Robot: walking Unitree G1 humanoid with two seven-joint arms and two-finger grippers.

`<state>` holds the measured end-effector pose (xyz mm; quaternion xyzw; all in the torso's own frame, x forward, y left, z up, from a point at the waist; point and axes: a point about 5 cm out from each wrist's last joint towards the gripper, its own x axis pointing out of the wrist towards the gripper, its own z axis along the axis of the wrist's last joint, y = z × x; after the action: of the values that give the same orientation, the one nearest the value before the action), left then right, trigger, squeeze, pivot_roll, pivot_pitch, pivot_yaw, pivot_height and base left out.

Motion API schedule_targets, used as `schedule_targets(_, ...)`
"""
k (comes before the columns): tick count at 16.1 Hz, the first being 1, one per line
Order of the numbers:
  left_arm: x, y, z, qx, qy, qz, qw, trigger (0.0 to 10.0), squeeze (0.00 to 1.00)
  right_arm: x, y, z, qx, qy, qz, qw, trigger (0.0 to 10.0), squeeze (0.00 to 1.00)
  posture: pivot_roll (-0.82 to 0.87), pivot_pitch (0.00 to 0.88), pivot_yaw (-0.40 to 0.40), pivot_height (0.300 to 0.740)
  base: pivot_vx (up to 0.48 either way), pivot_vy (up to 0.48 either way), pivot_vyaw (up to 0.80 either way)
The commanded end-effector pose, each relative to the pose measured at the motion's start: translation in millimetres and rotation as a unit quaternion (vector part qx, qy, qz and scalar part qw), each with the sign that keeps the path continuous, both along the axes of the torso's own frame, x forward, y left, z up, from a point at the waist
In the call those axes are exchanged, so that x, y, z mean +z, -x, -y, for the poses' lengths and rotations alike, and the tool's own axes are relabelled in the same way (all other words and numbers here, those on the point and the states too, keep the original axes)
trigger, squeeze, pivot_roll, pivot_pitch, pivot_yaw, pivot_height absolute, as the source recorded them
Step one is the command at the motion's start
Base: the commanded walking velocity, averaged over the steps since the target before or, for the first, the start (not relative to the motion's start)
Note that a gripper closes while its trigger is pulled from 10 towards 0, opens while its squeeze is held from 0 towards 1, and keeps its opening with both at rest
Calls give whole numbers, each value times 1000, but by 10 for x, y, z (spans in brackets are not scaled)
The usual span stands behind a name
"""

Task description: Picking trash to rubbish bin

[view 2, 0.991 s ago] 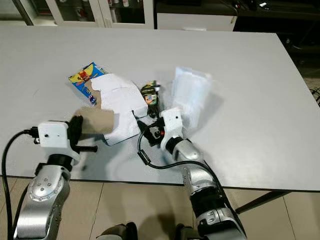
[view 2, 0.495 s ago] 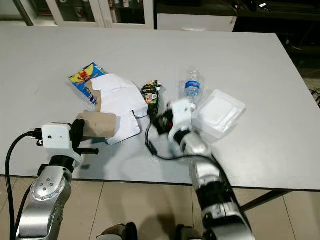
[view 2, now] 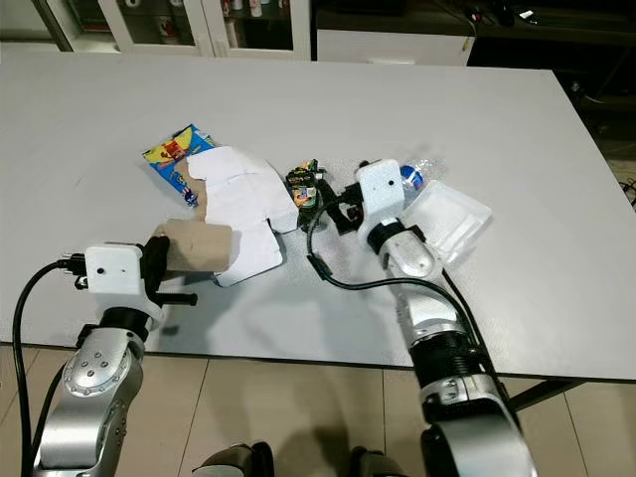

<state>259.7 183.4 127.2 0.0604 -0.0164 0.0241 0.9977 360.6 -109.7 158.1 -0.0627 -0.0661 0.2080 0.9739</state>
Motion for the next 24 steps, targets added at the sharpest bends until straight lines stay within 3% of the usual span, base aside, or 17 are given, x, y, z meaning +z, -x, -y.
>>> schedule_targets(1, -17, -5, -7, 3, 0, -3, 1000, 0, 0, -18, -34, 47, -8, 27, -11, 1000, 10000, 0, 2, 130, 16, 740, 0, 0, 0)
schedule_targets(4, -25, -8, -3, 3, 1, -5, 1000, 0, 0, -69, -87, 168, -15, 83, -35, 996, 10000, 0, -9, 131, 17, 740, 0, 0, 0)
schedule_targets(9, -52, -8, 1, 3, 3, -10, 1000, 0, 0, 16, -143, 350, -30, 120, -41, 991, 10000, 0, -14, 134, 16, 740, 0, 0, 0)
schedule_targets(11, -60, -12, 12, 2, 4, -12, 1000, 0, 0, -53, -154, 450, -42, 142, -71, 986, 10000, 0, -22, 134, 14, 740, 0, 0, 0)
schedule_targets(16, -104, -17, 30, 0, 9, -22, 1000, 0, 0, -413, -99, 544, -76, 128, -187, 971, 10000, 0, -22, 134, 14, 740, 0, 0, 0)
schedule_targets(22, -110, -24, 28, 1, 11, -25, 1000, 0, 0, -526, -61, 460, -52, 128, -222, 965, 10000, 0, -22, 133, 15, 740, 0, 0, 0)
schedule_targets(24, -113, -23, 27, 2, 11, -26, 1000, 0, 0, -480, -97, 523, -70, 109, -224, 966, 10000, 0, -22, 133, 15, 740, 0, 0, 0)
